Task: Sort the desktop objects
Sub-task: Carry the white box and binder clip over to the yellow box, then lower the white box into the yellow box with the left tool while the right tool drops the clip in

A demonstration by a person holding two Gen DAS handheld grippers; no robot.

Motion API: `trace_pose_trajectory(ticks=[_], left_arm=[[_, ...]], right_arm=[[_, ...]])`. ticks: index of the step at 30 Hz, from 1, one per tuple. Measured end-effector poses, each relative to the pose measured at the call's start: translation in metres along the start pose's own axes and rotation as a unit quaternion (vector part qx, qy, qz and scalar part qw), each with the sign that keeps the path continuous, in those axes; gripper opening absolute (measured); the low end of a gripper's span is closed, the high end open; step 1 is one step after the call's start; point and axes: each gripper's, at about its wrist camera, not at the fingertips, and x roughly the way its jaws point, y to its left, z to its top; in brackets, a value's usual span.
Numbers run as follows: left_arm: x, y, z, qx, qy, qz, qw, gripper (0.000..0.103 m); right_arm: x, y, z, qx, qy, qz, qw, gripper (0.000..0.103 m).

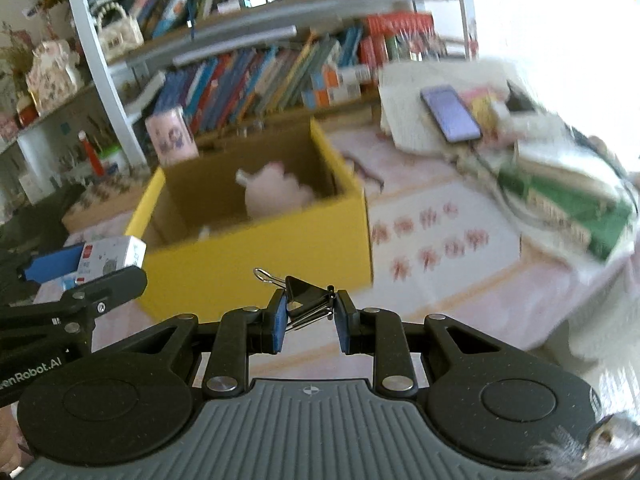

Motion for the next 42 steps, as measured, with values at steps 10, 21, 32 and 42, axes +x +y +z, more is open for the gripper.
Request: trace_pose_trajectory(ticks=[10, 21, 32, 42], left_arm=[[0.042, -0.002, 0.035, -0.006, -0.019, 0.055, 0.9983, 0.058], [0.105, 0.011, 0.036, -0.013, 0.044, 0.064, 0.9969, 0.058], [0.143, 0.005, 0.028, 0.011, 0.113, 0.043, 0.9926, 0.058], [0.147, 0.011, 0.025, -0.014, 0.123, 0.024, 0.9920, 0.059]], right_arm=[[0.026, -0.016, 0.065, -0.030, -0.058, 0.032, 0.997, 0.023], [0.085, -0.005, 0.096, -0.119, -0.038, 0.052, 0.991, 0.023], [0.144, 0.026, 0.088, -0.256, 0.032, 0.068, 0.964, 0.023], [0.166, 0.025, 0.089, -0.248, 0.072, 0.079, 0.963, 0.023]])
